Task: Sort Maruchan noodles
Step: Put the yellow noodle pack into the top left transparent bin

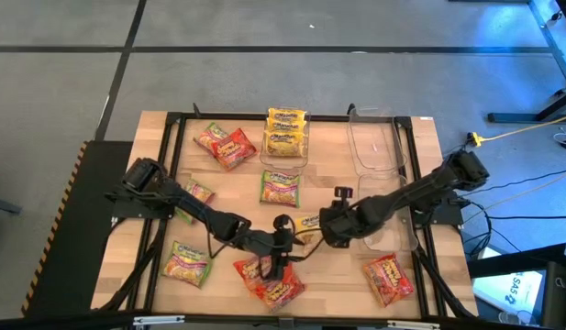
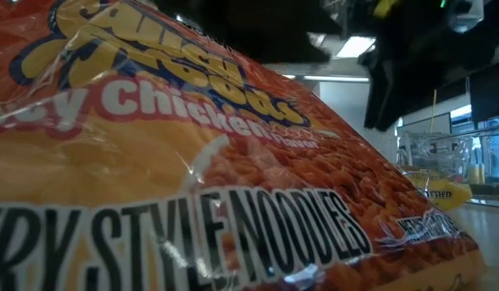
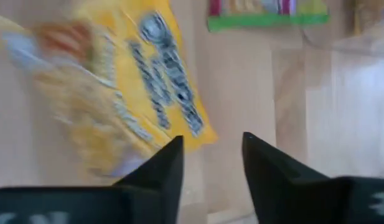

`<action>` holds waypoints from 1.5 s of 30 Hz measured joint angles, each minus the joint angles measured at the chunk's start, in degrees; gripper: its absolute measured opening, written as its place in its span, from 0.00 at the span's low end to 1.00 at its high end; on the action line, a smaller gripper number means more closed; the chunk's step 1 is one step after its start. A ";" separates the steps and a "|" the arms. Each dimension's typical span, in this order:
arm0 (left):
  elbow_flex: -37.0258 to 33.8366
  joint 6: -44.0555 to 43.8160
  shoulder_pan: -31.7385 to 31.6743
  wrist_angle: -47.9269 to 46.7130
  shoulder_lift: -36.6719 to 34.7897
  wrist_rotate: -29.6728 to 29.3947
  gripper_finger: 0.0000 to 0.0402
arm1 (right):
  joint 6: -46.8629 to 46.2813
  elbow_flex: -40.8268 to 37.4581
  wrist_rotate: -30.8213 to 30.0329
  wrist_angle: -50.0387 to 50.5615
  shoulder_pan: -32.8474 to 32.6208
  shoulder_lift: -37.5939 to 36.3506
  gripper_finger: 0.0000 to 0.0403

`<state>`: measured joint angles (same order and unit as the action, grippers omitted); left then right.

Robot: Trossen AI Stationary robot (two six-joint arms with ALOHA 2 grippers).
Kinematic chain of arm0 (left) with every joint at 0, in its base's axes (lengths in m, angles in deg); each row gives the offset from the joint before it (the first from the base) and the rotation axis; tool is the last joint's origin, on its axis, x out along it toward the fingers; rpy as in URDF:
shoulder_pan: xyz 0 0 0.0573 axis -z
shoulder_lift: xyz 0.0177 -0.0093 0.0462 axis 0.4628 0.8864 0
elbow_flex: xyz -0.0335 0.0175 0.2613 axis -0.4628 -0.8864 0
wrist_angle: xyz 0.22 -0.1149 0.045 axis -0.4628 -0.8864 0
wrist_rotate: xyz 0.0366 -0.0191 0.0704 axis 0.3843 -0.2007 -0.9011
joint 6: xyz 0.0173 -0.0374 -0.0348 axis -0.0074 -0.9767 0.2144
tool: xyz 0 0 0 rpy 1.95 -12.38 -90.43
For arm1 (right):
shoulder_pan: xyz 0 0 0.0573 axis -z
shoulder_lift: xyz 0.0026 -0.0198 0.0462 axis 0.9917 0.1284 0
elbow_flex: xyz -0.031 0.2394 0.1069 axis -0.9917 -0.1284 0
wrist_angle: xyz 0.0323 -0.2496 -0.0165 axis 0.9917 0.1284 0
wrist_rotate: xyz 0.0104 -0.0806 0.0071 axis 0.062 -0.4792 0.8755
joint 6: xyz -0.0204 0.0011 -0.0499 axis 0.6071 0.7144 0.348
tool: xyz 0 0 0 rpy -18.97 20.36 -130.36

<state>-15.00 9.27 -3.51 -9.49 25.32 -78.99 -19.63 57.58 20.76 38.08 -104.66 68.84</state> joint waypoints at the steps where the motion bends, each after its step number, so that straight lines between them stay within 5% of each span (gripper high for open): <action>1: -0.03 -0.27 -0.30 0.23 0.92 -0.16 0.43 | 1.19 -0.57 -0.02 -0.10 1.00 -0.03 0.40; 8: -0.03 -4.26 -3.01 3.38 7.55 0.08 0.43 | 10.65 -4.40 6.91 -8.99 8.39 -0.97 0.58; 17: -0.01 -6.00 -5.32 3.88 9.72 1.64 0.43 | 18.02 -4.88 26.86 -18.72 16.59 -1.02 0.60; 35: -0.03 -5.98 -7.28 -2.32 9.74 3.99 0.43 | 18.91 -4.86 39.06 -21.44 20.69 7.61 0.59; 45: -0.03 -5.95 -7.32 -3.24 9.74 2.07 0.43 | 17.01 -4.77 40.34 -23.18 21.29 8.63 0.59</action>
<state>-15.03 3.31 -10.84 -12.73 35.06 -76.92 -2.62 52.80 61.11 14.90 -83.36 77.47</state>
